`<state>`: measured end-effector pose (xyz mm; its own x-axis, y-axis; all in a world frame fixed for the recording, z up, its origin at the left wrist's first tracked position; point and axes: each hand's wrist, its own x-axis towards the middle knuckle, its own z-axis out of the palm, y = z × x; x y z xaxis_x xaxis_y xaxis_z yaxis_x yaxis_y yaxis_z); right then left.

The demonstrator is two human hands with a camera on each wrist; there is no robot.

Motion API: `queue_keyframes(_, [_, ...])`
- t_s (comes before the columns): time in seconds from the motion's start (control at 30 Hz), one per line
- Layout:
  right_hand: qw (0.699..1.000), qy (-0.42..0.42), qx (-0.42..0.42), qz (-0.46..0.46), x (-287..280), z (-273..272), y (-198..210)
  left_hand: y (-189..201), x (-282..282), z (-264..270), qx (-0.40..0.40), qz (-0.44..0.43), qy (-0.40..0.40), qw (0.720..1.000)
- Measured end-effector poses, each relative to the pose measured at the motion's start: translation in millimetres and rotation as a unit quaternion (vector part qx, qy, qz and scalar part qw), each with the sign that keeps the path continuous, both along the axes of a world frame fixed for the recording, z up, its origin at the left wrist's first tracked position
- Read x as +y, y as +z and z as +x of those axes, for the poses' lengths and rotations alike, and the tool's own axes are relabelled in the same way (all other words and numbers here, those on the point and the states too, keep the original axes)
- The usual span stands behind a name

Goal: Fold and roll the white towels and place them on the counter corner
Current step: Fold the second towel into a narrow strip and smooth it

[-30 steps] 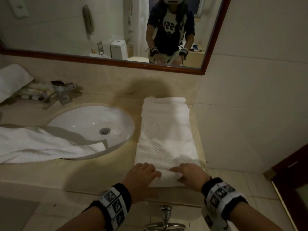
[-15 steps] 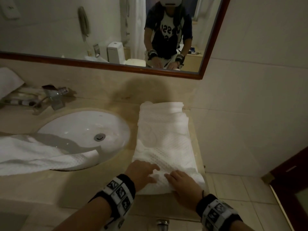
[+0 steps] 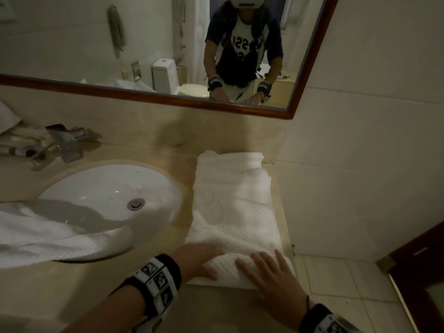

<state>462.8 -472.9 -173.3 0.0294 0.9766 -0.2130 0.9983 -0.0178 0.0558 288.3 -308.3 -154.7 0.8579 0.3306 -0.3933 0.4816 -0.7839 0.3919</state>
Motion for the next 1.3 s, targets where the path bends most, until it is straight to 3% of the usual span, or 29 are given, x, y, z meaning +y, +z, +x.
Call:
queue_keyframes(0.1, [0.998, -0.007, 0.057, -0.011, 12.7, 4.2, -3.2, 2.1, 7.9, 7.9, -0.003, 0.021, 0.005, 1.0])
queue_keyframes(0.2, [0.995, 0.009, 0.1, 0.009, 36.1, 15.9, 20.8, -14.4, 7.1, -1.8, -0.056, 0.207, -0.048, 0.976])
queue_keyframes(0.23, [0.991, 0.0, 0.135, -0.013, 44.8, 19.4, 31.0, -14.9, 3.9, -5.8, -0.035, 0.21, -0.033, 0.976])
queue_keyframes(0.3, [0.951, -0.09, 0.272, -0.114, 58.7, 20.2, 46.6, -19.0, -4.1, -11.3, -0.036, 0.188, -0.033, 0.981])
queue_keyframes(0.37, [0.93, -0.132, 0.313, -0.143, 64.9, 16.2, 48.7, -10.9, -2.8, -13.0, -0.059, 0.164, -0.043, 0.984])
queue_keyframes(0.43, [0.966, -0.075, 0.222, -0.113, 57.1, 5.6, 45.2, 3.0, 3.5, -8.9, -0.1, 0.097, -0.011, 0.99])
queue_keyframes(0.5, [0.992, 0.007, 0.118, -0.053, 40.6, -4.0, 35.8, 10.3, 10.6, 0.1, -0.014, -0.11, 0.045, 0.993])
queue_keyframes(0.53, [0.993, 0.014, 0.105, -0.058, 33.1, -8.2, 31.5, 12.0, 13.5, 4.2, 0.019, -0.165, 0.054, 0.985])
queue_keyframes(0.6, [0.998, 0.015, 0.054, -0.031, 25.9, -13.5, 25.6, 14.7, 15.3, 6.8, 0.024, -0.186, 0.053, 0.981])
queue_keyframes(0.67, [0.999, 0.028, 0.029, -0.027, 26.2, -14.6, 14.4, 12.1, 10.7, 7.1, 0.011, -0.151, 0.043, 0.987])
queue_keyframes(0.7, [0.999, 0.032, 0.026, -0.025, 29.0, -15.5, 12.6, 8.5, 5.5, 6.2, -0.003, -0.1, 0.042, 0.994])
queue_keyframes(0.73, [0.999, 0.031, 0.029, -0.024, 33.2, -16.2, 14.2, 4.4, 0.6, 3.7, -0.046, 0.004, 0.039, 0.998])
queue_keyframes(0.77, [0.998, 0.014, 0.049, -0.029, 38.8, -17.8, 20.3, 4.0, -3.6, 0.0, -0.084, 0.115, 0.035, 0.989])
queue_keyframes(0.83, [0.99, -0.03, 0.119, -0.068, 50.3, -22.7, 36.9, -3.7, -19.4, -10.4, -0.097, 0.186, 0.039, 0.977])
queue_keyframes(0.9, [0.977, -0.066, 0.151, -0.134, 57.7, -26.5, 45.4, -18.1, -37.2, -17.5, -0.106, 0.256, -0.005, 0.961])
queue_keyframes(1.0, [0.966, -0.075, 0.165, -0.182, 54.6, -27.4, 45.5, -28.9, -45.7, -26.0, -0.087, 0.275, -0.019, 0.957])
queue_keyframes(1.1, [0.995, 0.006, 0.074, -0.06, 30.5, -25.4, 33.4, -4.4, -32.9, -17.8, -0.072, 0.2, 0.01, 0.977])
queue_keyframes(1.13, [0.997, 0.001, 0.04, -0.061, 21.6, -23.7, 32.7, 8.2, -27.2, -12.3, -0.031, 0.156, 0.022, 0.987])
queue_keyframes(1.23, [0.999, -0.037, 0.005, -0.011, 7.3, -14.0, 22.0, 18.1, -10.4, 0.9, -0.016, 0.091, 0.035, 0.995])
queue_keyframes(1.3, [0.999, -0.041, 0.016, -0.003, 9.1, -4.9, 16.8, 16.8, -11.2, -3.3, -0.034, 0.167, -0.011, 0.985])
